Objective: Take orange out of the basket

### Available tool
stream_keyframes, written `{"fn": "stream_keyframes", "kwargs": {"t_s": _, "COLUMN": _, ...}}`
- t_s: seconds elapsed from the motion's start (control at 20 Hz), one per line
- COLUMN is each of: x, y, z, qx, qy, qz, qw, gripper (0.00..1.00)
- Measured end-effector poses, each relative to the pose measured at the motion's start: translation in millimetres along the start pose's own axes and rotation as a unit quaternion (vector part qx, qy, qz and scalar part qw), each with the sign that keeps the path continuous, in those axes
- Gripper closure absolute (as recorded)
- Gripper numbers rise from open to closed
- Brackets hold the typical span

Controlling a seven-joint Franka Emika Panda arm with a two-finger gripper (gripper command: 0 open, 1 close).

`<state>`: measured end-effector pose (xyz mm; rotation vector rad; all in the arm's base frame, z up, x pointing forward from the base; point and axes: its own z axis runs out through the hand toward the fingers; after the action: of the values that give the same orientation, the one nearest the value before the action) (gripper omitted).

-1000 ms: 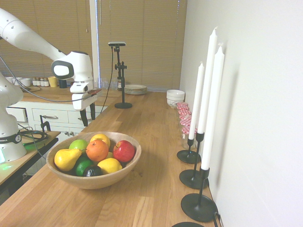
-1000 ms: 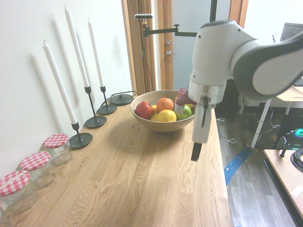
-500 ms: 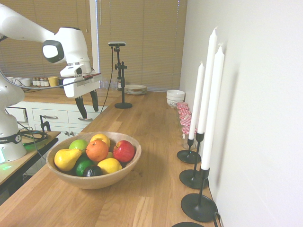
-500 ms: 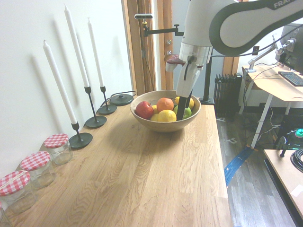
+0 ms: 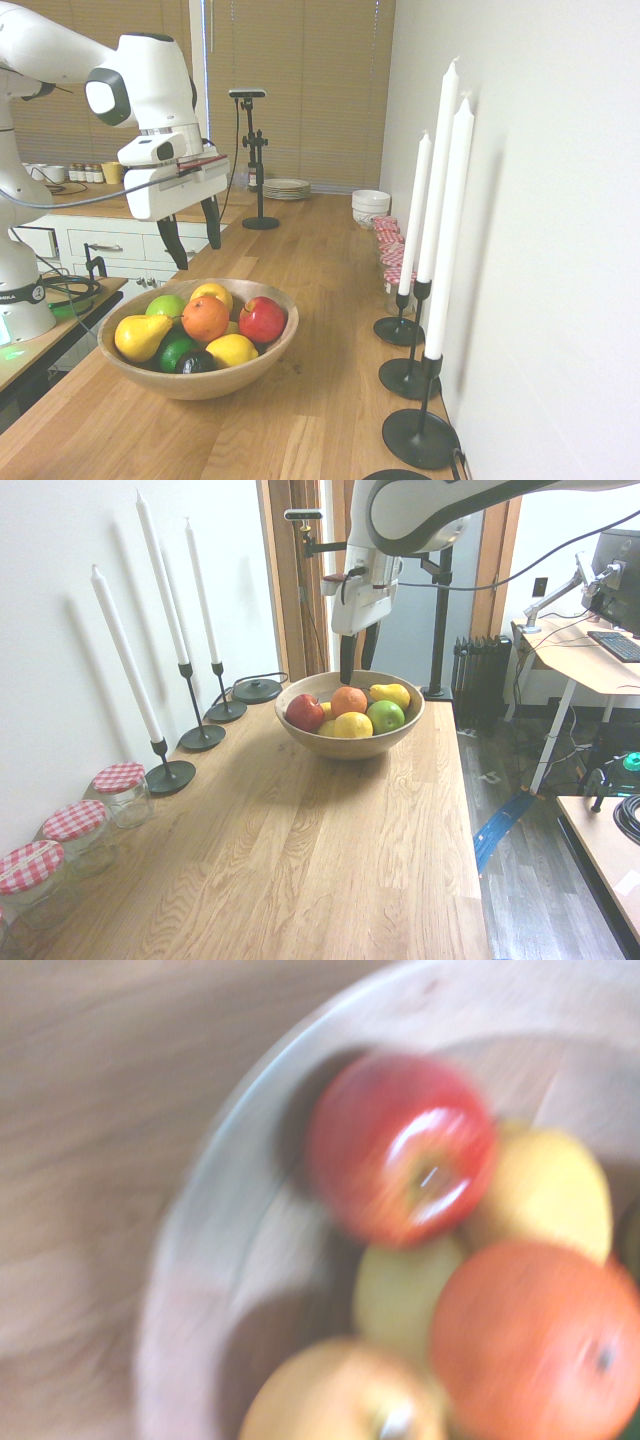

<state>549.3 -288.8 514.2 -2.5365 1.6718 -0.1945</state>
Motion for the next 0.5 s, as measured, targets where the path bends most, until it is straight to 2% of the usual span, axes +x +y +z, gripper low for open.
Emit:
{"fn": "stream_keyframes", "kwargs": {"t_s": 0.25, "x": 39, "y": -9, "z": 30, "qx": -0.011, "qy": -0.02, "qz": 0.018, "qw": 1.0, "gripper": 0.0}}
{"fn": "stream_keyframes", "kwargs": {"t_s": 0.5, "x": 57, "y": -12, "z": 48, "qx": -0.022, "qy": -0.029, "qz": 0.026, "qw": 0.999, "gripper": 0.0}}
